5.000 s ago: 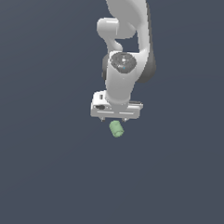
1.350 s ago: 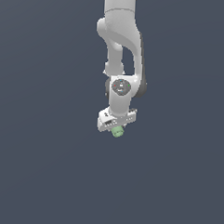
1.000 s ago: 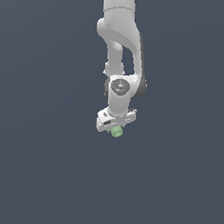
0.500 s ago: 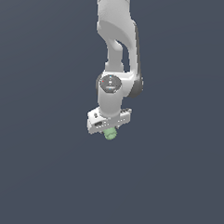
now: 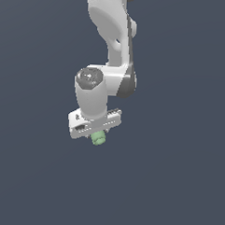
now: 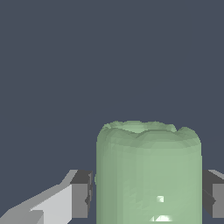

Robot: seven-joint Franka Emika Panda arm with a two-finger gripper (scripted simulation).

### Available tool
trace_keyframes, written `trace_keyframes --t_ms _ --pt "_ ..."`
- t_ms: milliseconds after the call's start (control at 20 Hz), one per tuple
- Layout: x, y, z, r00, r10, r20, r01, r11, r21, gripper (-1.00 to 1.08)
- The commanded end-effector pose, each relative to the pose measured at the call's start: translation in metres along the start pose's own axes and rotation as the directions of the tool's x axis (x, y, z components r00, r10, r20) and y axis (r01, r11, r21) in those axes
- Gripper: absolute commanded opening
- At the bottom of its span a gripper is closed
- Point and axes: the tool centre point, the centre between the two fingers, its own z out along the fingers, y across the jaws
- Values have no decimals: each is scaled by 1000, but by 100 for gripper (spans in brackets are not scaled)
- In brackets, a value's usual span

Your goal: Pick up the object and move it to a goal position.

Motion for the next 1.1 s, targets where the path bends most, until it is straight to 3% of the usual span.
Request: trace_keyframes --t_ms 0,500,1050 --pt "6 16 -13 1000 -1 1 1 1000 1 -100" --pt "28 65 -52 1000 -1 1 1 1000 1 -100" --pt "40 88 -71 1000 -1 1 1 1000 0 -100"
